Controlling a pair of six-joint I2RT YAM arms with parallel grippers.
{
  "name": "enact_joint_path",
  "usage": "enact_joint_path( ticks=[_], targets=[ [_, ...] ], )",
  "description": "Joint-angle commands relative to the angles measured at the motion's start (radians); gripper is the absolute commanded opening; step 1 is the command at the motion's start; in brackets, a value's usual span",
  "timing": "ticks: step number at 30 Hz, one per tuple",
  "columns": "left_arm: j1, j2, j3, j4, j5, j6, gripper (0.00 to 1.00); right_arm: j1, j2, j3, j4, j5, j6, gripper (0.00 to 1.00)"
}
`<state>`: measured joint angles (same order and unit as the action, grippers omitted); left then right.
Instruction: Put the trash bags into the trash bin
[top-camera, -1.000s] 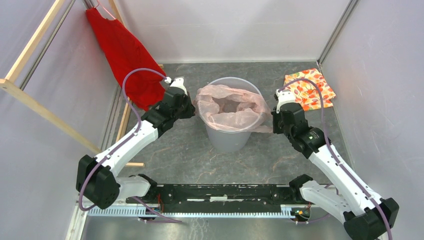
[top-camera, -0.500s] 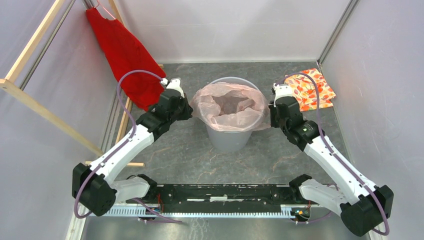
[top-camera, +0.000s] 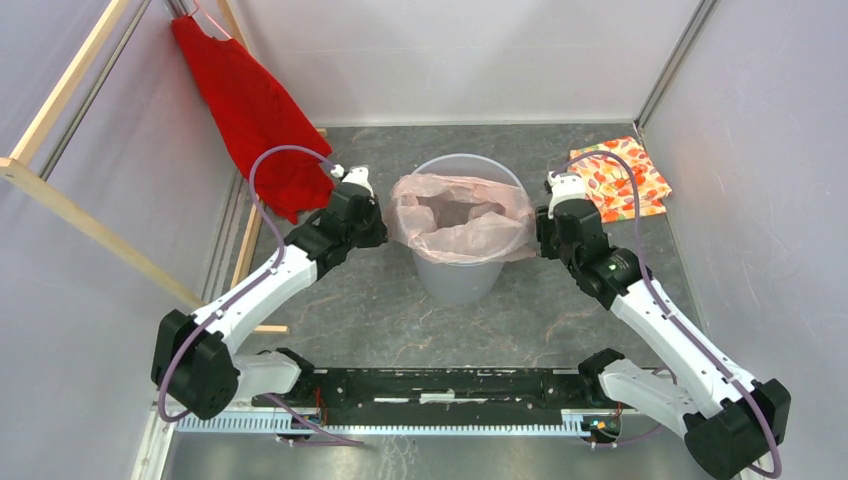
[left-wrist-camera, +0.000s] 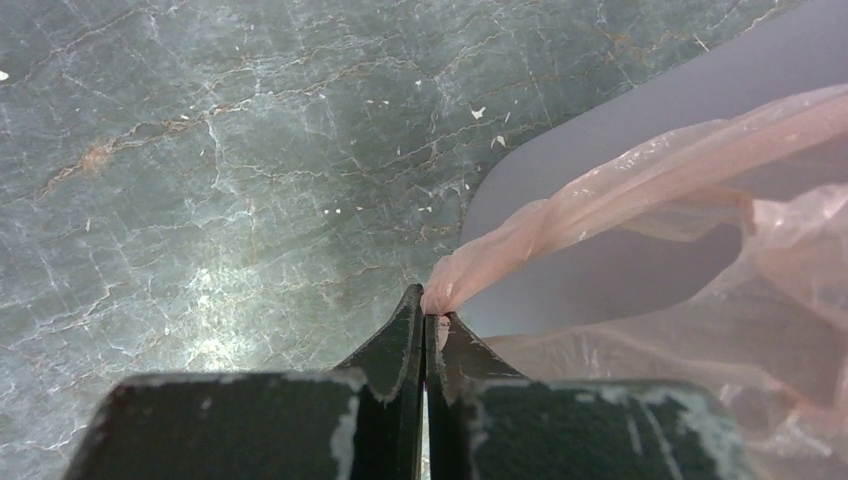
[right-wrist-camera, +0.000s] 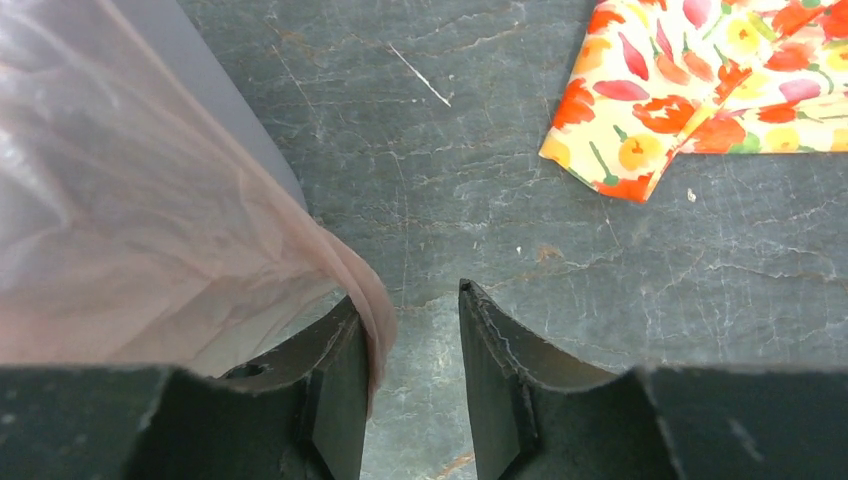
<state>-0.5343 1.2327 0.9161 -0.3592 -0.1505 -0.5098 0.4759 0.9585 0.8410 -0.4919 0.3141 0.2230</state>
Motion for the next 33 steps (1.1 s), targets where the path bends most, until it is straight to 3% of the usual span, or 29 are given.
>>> enact_joint_path(
  ticks=[1,18,33],
  targets=[
    [0.002,0.022,0.071,0.028,-0.019,-0.005,0.02,0.001,0.008,-0.048,0.025,0.065,0.004,0.43],
    [0.016,0.194,0.277,0.018,-0.066,0.016,0.03,0.001,0.05,0.017,0.018,0.108,-0.016,0.62],
    [0.017,0.263,0.381,0.004,-0.052,0.053,0.04,0.0,-0.062,0.222,-0.16,-0.065,-0.111,0.85]
  ],
)
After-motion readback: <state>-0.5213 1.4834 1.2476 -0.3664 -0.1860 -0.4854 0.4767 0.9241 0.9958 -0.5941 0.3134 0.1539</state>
